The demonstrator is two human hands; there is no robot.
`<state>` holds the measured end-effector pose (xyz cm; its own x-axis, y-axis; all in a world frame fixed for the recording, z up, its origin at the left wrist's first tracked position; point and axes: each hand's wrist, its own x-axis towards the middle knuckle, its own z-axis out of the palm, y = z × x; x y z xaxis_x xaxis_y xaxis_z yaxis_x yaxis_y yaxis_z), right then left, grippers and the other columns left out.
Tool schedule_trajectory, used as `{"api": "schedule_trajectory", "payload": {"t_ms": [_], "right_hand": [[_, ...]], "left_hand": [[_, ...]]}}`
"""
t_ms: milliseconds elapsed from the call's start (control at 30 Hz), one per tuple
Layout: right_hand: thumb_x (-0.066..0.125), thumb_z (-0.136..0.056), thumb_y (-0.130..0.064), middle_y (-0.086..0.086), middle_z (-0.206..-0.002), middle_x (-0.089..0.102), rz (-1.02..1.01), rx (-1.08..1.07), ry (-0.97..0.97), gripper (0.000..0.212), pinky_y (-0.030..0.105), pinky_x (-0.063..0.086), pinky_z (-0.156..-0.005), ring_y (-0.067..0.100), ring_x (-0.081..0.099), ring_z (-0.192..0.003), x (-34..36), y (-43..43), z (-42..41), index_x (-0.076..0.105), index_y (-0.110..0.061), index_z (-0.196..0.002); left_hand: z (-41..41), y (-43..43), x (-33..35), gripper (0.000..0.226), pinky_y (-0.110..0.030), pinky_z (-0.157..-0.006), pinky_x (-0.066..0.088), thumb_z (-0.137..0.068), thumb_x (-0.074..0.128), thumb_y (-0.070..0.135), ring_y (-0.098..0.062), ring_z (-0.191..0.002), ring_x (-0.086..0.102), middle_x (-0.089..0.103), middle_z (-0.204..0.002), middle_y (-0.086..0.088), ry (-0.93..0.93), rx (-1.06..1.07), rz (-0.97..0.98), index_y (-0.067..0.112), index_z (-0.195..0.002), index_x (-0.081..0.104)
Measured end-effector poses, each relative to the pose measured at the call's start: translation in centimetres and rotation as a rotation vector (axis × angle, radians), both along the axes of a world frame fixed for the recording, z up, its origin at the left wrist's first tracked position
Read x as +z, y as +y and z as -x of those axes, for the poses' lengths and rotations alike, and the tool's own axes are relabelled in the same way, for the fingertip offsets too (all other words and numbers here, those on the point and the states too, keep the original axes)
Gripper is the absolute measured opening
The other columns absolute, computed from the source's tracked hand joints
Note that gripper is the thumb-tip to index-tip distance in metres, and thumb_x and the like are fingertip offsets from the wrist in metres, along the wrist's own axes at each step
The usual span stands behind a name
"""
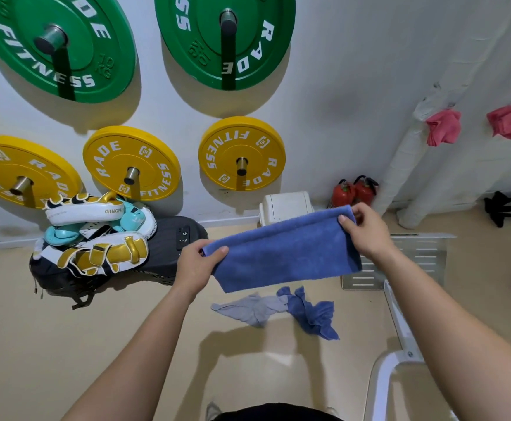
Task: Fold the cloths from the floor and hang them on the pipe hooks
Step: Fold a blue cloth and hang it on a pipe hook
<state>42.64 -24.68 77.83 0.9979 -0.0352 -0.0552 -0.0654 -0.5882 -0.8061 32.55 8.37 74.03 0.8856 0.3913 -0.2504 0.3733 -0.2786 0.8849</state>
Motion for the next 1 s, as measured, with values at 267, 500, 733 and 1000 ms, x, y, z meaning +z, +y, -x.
{"api": "schedule_trajectory", "payload": {"t_ms": [267,500,733,1000], "right_hand": [[0.067,-0.084,-0.016,0.000,-0.064,0.051,-0.240,-0.225,0.193,0.017,0.039,0.047,-0.053,0.021,0.049,-0.061,-5.0,3.8,5.9,0.052,-0.014,-0.077],[0.071,-0.081,-0.011,-0.008,-0.071,0.059,-0.370,-0.013,0.158,0.016,0.029,0.048,-0.062,0.012,0.053,-0.065,-5.1,8.5,9.5,0.058,-0.020,-0.077],[0.073,-0.082,-0.011,-0.003,-0.071,0.064,-0.378,-0.002,0.148,0.012,0.025,0.051,-0.060,0.006,0.055,-0.053,-5.3,8.4,9.8,0.067,-0.019,-0.088],[0.063,-0.091,-0.007,-0.011,-0.103,0.068,-0.331,0.273,0.170,0.032,0.016,0.047,-0.083,0.000,0.064,-0.093,-5.4,8.4,9.6,0.072,-0.025,-0.115]], "left_hand": [[-1.0,-5.2,0.1,0.022,-0.035,-0.065,0.048,-0.079,0.076,0.032,-0.025,-0.068,0.056,0.064,-0.069,-0.006,0.026,0.087,-0.166,0.012,-0.074,0.066],[0.1,-11.0,-0.7,0.014,-0.046,-0.067,0.053,-0.080,0.069,0.026,-0.019,-0.058,0.054,0.068,-0.066,-0.007,0.017,-0.153,-0.068,0.013,-0.074,0.069],[0.1,-10.7,-0.7,0.018,-0.044,-0.075,0.056,-0.089,0.057,0.028,-0.022,-0.074,0.067,0.073,-0.074,0.000,0.029,-0.250,-0.026,0.024,-0.086,0.074],[-0.6,-9.2,-0.3,0.026,-0.040,-0.085,0.056,-0.073,0.062,0.014,-0.018,-0.085,0.069,0.075,-0.088,0.004,0.051,-0.212,0.089,0.027,-0.094,0.070]]}}
